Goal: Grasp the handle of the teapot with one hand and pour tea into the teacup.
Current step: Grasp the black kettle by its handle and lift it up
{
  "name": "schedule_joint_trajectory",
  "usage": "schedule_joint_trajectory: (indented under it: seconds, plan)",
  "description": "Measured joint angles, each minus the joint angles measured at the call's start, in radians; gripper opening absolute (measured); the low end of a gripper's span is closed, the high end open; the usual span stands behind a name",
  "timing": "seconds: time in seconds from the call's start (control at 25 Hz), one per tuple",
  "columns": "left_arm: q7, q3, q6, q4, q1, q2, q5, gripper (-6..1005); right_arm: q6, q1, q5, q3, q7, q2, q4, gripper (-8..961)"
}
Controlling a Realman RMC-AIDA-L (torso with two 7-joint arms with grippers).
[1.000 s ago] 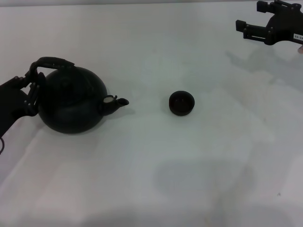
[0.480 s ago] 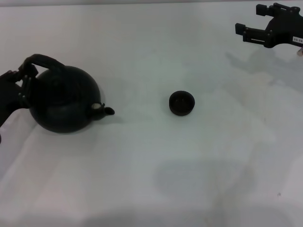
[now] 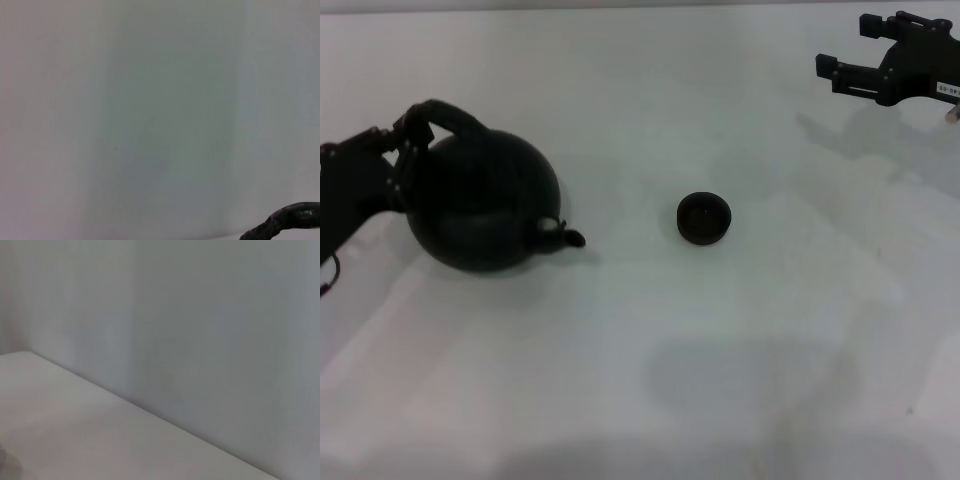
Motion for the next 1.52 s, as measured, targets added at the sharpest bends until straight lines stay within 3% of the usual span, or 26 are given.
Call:
schedule_joint_trajectory:
  seconds: [0.28, 0.52, 0.72, 1.12, 1.52]
  plan:
    - [-0.252, 0.092, -0.106, 0.272, 0.041, -0.006, 0.020, 120, 0.002, -0.001, 0.008, -0.001, -0.025, 0.000, 0.018, 828]
    - [-0.461, 0.304, -0.337, 0.552, 0.113, -0.002, 0.026, 121, 0.022, -0.007, 0.088, -0.010, -0.048, 0.000, 0.029, 828]
    - [-0.574, 0.427, -0.480, 0.723, 0.148, -0.002, 0.083, 122, 0.038, -0.009, 0.111, -0.010, -0.060, 0.000, 0.033, 828]
    - [-0.944, 0.464, -0.541, 0.932, 0.119, 0.000, 0.389, 121, 0.107, -0.013, 0.199, -0.007, -0.063, -0.001, 0.032, 828]
    - [-1.145, 0.525, -0.545, 1.005, 0.056, -0.001, 0.645, 122, 0.138, -0.027, 0.248, -0.003, -0.087, -0.002, 0.078, 828]
